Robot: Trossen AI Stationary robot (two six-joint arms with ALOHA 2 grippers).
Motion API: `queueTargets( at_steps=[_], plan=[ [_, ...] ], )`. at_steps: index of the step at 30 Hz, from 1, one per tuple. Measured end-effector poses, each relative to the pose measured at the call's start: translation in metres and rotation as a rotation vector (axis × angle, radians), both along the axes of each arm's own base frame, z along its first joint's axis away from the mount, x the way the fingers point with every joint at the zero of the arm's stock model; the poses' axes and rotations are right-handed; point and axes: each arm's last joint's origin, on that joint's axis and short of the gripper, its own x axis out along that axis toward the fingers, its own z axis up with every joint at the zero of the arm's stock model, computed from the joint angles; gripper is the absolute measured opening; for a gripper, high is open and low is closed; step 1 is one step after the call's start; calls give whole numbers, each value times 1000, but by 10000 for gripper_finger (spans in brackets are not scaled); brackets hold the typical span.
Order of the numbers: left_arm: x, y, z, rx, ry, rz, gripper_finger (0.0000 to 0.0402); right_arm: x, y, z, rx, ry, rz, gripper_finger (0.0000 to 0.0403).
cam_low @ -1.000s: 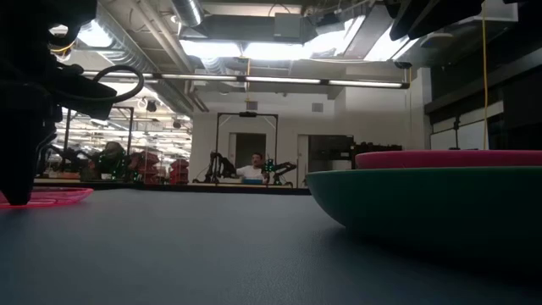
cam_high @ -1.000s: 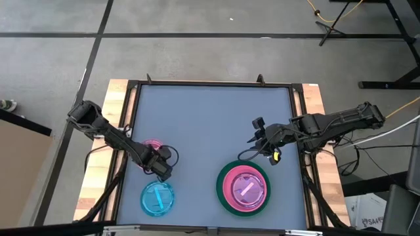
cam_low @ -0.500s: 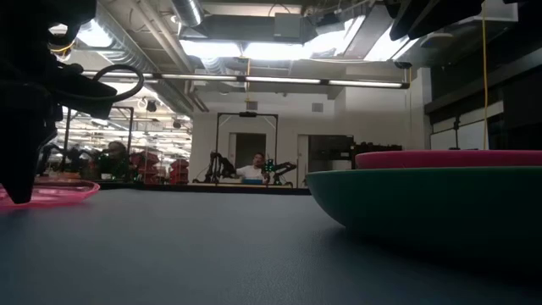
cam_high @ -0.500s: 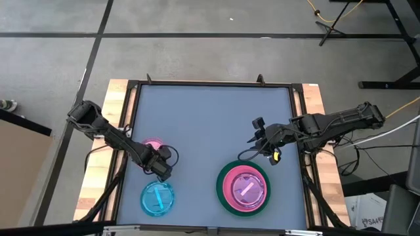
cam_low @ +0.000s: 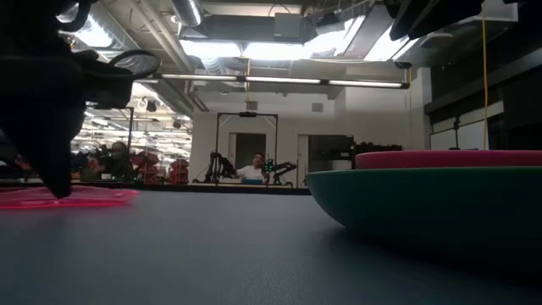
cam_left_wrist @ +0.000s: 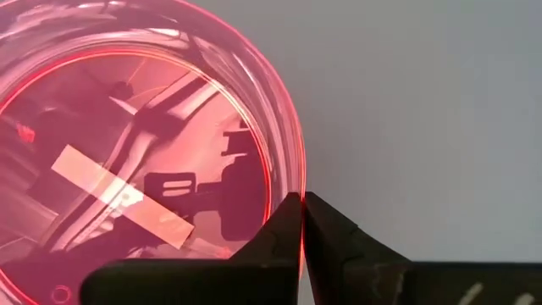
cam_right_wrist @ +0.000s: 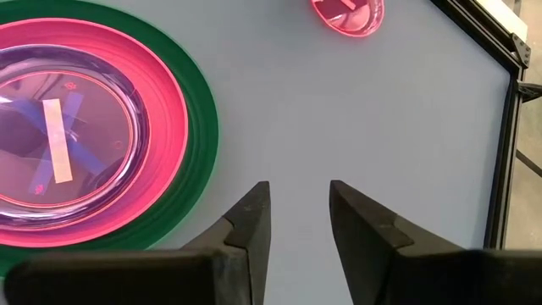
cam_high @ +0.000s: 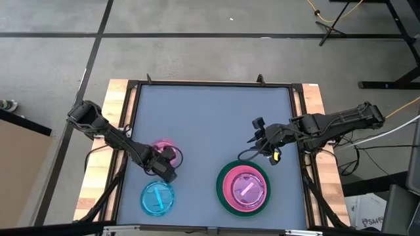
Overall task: Stack plastic plates
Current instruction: Stack the light pink plate on top of the light pink plate
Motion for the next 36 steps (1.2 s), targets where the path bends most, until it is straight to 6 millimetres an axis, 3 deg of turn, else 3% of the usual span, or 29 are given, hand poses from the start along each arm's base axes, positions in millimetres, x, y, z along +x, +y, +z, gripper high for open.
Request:
queueTargets(
  at_steps=[5,19,36],
  plan=[
    [7,-3,6,9,-67,-23,1,0,0,0,-1,0,0,113],
    [38,-15,51,139,-287,-109,0,1,0,1,2,-20,3,113],
    [61,-25,74,169,-580,-215,0,8,2,9,23,-125,7,113]
  ],
)
